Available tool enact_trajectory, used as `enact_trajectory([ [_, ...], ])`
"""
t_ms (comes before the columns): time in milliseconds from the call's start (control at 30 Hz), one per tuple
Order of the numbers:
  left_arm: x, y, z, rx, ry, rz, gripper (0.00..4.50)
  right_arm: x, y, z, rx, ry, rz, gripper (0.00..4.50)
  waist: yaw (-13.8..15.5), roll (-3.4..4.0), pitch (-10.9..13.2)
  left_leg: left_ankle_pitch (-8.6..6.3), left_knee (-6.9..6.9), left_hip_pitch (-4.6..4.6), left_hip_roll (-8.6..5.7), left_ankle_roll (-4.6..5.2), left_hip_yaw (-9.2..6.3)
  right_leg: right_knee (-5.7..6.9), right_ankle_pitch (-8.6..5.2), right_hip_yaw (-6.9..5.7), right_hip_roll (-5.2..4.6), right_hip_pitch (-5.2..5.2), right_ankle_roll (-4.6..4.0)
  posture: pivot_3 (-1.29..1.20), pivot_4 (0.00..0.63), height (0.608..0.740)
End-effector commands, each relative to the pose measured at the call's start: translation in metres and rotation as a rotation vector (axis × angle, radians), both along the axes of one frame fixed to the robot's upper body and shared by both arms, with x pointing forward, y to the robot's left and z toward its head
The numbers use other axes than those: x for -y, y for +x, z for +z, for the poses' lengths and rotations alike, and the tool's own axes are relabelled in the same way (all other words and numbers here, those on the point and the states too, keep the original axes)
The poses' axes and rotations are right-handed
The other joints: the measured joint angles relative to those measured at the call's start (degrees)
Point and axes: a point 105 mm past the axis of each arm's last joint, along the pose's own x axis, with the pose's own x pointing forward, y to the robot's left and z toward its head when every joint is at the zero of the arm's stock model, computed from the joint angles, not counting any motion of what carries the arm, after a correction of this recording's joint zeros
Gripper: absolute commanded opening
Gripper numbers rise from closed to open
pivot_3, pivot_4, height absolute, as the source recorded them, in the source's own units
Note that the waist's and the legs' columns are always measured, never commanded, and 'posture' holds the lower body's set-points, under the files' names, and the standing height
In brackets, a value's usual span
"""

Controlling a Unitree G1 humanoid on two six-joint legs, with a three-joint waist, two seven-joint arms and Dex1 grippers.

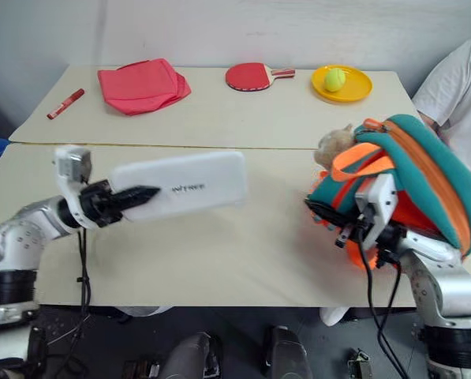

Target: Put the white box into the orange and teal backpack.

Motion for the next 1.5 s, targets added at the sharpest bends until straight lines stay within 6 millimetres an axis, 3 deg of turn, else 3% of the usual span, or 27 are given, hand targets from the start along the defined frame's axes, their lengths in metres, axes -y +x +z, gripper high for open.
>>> enact_trajectory([
  [33,-0.021,0.002,0.024,0.080,-0.038,0.051,1.23,-0.048,-0.035,0.024,-0.015,0.074,0.261,0.01,0.04,0.01,0.01,0.00,-0.02,-0.02,0.00,0.00,0.00,0.01,0.00,-0.01,0.00,-0.02,0.00,0.00,0.150,0.740],
  [133,-0.030,0.004,0.044,0.147,-0.083,0.091,1.23,-0.068,-0.078,0.025,-0.157,0.087,0.430,0.01,0.36,0.00,0.02,-0.01,-0.06,-0.11,0.05,-0.02,-0.05,0.06,-0.01,-0.06,0.00,-0.04,-0.02,0.00,0.150,0.740],
  [267,-0.027,-0.005,0.054,0.170,-0.114,0.055,1.23,-0.056,-0.101,0.018,-0.285,0.020,0.438,0.01,0.55,-0.11,0.04,-0.15,-0.01,-0.21,-0.08,0.20,-0.09,-0.09,-0.01,-0.07,-0.07,0.02,-0.01,0.00,0.150,0.740],
  [500,-0.006,-0.025,0.077,0.225,-0.175,-0.088,1.23,-0.013,-0.085,0.008,-0.361,-0.045,0.249,0.01,0.66,-0.45,0.08,-0.39,0.21,-0.21,-0.27,0.61,-0.04,-0.57,0.25,0.04,-0.28,0.26,0.44,0.00,0.150,0.740],
  [767,-0.012,-0.041,0.107,0.274,-0.243,-0.134,1.23,-0.017,-0.079,0.004,-0.339,-0.027,0.246,0.01,0.41,-0.46,0.08,-0.30,0.13,-0.19,-0.16,0.37,-0.02,-0.34,0.20,0.05,-0.10,0.15,0.35,0.00,0.150,0.740],
  [900,0.003,-0.059,0.093,0.208,-0.135,-0.241,1.23,-0.016,-0.075,0.000,-0.336,-0.025,0.248,0.01,0.44,-0.46,0.08,-0.30,0.14,-0.17,-0.17,0.37,0.01,-0.33,0.20,0.07,-0.09,0.16,0.35,0.00,0.150,0.740],
  [967,0.007,-0.057,0.082,0.202,-0.054,-0.234,1.23,-0.016,-0.074,-0.001,-0.333,-0.025,0.252,0.01,0.60,-0.46,0.08,-0.30,0.14,-0.18,-0.19,0.37,0.01,-0.37,0.20,0.10,-0.10,0.16,0.35,0.00,0.150,0.740],
  [1100,0.014,-0.039,0.058,0.236,0.095,-0.186,1.23,-0.018,-0.072,-0.004,-0.330,-0.031,0.271,0.01,1.23,-0.46,0.08,-0.29,0.15,-0.14,-0.23,0.36,0.01,-0.42,0.18,0.11,-0.10,0.16,0.31,0.00,0.150,0.740],
  [1333,0.027,-0.020,0.044,0.360,0.236,-0.167,1.23,-0.019,-0.073,-0.008,-0.336,-0.047,0.280,0.01,1.93,-0.46,0.08,-0.32,0.14,-0.16,-0.19,0.34,0.01,-0.42,0.15,0.12,-0.11,0.12,0.26,0.00,0.150,0.740],
  [1400,0.036,-0.013,0.038,0.425,0.335,-0.171,1.23,-0.020,-0.073,-0.008,-0.337,-0.049,0.279,0.01,2.00,-0.46,0.08,-0.32,0.15,-0.17,-0.20,0.35,0.02,-0.42,0.15,0.11,-0.11,0.12,0.27,0.00,0.150,0.740],
  [1500,0.070,-0.008,0.037,0.533,0.436,-0.252,1.23,-0.022,-0.073,-0.007,-0.332,-0.048,0.282,0.01,2.32,-0.47,0.08,-0.30,0.16,-0.17,-0.22,0.39,0.01,-0.41,0.16,0.09,-0.11,0.13,0.27,0.00,0.150,0.740],
])
